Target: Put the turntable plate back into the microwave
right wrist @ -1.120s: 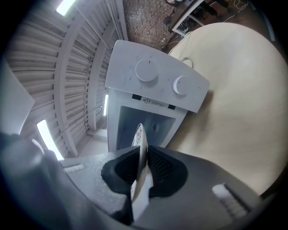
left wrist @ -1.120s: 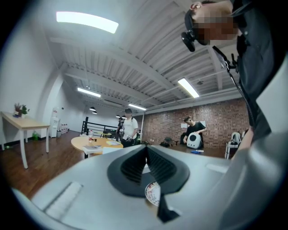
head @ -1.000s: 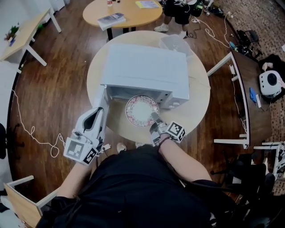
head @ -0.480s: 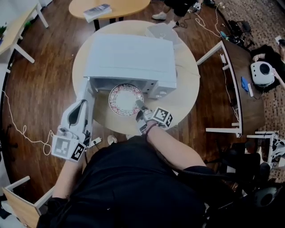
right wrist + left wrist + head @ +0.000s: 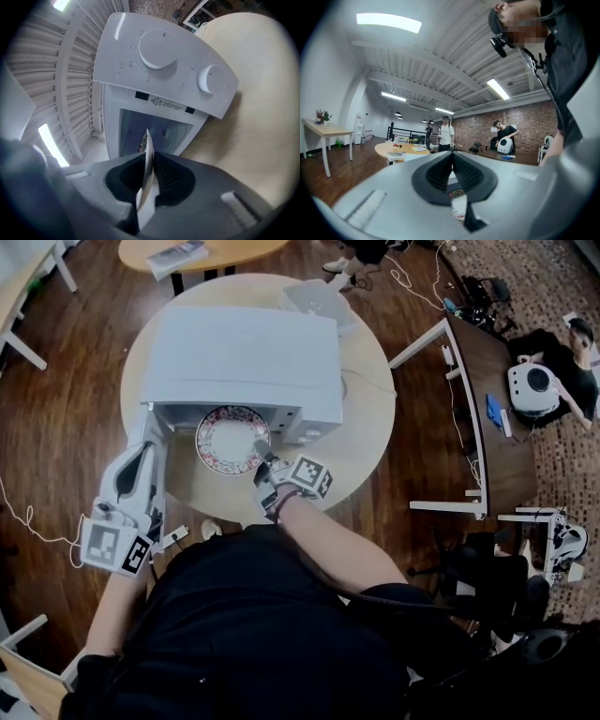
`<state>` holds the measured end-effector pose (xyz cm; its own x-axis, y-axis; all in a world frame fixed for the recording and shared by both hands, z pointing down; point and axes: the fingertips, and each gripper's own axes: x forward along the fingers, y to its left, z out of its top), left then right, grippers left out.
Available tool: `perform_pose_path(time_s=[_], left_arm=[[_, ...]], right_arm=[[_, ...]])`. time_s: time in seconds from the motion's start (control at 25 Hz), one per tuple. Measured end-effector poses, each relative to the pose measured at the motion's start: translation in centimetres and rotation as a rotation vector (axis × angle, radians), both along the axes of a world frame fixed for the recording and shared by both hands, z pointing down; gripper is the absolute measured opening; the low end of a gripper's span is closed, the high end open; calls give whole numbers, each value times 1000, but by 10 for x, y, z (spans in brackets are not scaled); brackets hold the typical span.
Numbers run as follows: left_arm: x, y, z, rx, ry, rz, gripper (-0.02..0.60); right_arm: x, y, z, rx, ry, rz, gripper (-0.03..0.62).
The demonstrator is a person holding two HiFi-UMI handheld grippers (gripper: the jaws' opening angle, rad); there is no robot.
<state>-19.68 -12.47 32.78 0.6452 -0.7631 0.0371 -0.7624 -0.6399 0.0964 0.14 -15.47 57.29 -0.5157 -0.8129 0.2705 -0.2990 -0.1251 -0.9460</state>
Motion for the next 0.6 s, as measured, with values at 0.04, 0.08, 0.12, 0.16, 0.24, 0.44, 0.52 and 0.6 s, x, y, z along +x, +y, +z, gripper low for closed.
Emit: perform_pose_path(time_s=[0.04,0.08,0.12,0.16,0.24,0.44,0.52,0.6], left_arm=[[3,-3,0,1,-2,4,5],[6,-6,1,1,-2,8,5],[10,-9,3,0,-2,11,5],[13,-13,5,1,-3,12,5],[13,-20,7,7,-11,4,5],[17,-29,8,8,-27,12,5],[21,-34,10,7,-34,18,5],[22,-38,11,5,-39,22,5]], right_arm=[[2,-2,1,-2,-1,2,26],[6,-3,3,-7,1,5,26],[11,-5,5,-12,3,9,26],[15,-7,6,-16,6,12,26],[17,-14,7,-17,7,11,26],[12,-25,7,-24,-12,11,26],[11,-30,7,-27,-23,18,26],[11,-33,9,-26,-22,18,26]])
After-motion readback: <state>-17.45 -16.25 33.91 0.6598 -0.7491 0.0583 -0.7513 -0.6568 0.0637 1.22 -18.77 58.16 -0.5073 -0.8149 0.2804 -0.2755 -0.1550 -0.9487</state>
